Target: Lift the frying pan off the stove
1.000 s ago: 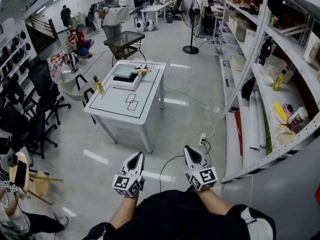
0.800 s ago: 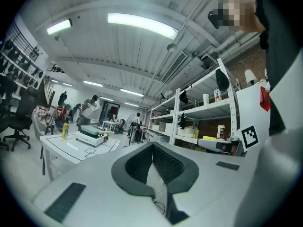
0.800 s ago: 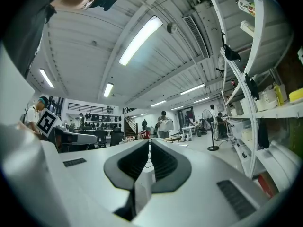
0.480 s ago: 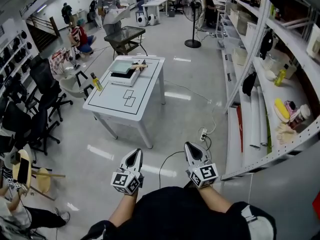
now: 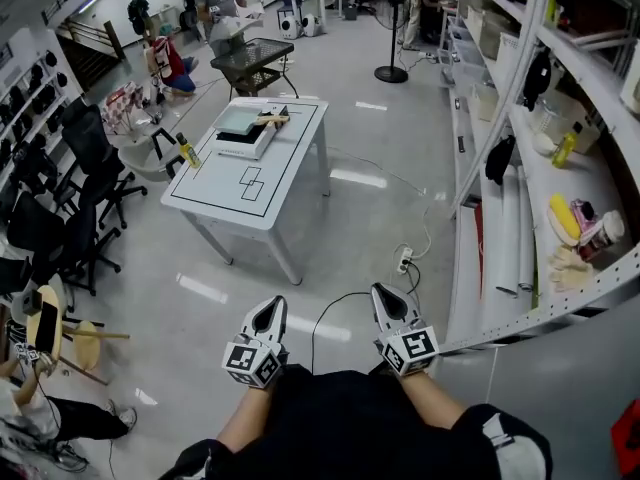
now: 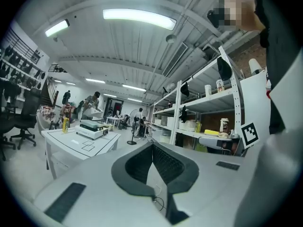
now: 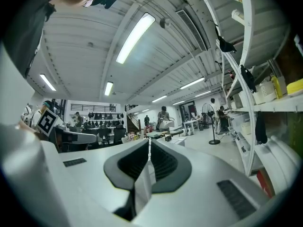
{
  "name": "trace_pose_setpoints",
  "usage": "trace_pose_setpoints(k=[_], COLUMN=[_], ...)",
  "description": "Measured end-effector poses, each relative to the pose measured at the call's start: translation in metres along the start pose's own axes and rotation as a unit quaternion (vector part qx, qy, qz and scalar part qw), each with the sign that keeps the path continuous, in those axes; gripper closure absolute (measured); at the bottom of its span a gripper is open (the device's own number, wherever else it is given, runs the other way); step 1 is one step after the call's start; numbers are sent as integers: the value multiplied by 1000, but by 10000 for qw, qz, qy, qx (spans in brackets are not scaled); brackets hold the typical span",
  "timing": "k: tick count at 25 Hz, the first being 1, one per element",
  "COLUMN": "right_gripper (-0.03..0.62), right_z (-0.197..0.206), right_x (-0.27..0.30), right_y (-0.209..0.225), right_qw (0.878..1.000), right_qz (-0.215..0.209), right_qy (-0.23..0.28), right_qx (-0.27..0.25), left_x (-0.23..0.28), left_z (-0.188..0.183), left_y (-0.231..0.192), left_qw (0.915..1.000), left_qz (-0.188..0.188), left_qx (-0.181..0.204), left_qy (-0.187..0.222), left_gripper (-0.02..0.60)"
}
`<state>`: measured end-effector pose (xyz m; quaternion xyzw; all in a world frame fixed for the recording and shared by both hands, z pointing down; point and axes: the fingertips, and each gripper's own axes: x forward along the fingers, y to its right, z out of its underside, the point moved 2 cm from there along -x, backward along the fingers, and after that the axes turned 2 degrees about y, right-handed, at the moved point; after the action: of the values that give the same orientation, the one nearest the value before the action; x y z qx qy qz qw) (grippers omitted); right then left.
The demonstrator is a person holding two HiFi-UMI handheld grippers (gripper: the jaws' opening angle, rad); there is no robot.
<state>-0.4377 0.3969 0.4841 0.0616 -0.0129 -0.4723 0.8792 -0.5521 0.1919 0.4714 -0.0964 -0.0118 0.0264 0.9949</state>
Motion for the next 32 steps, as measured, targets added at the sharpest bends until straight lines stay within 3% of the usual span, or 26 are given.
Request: trace_pose_setpoints(k=[8,19,24,32], right_gripper=[569,569,569,569], right_z=[16,16,10,-1], right_x=[-24,-11,10,79], right_y=[13,27,44,99], right_qw=[9998,9994,9993,9992], right_qz=[35,22,86,286], right_qy=[-195,-347,-347,-287], right_qx=[102,76,61,20], left_x=[-1,16,44,135], left_z=[20,24,16,1], left_y=[21,6,-4,-43], left_qw=[9998,9997,9996,9998], left_qz=[62,-37,28,146], left_qx=[-1,-52,-91,-96], left_qy=[-177,-217,-253,-104], left_gripper=[565,566,566,565])
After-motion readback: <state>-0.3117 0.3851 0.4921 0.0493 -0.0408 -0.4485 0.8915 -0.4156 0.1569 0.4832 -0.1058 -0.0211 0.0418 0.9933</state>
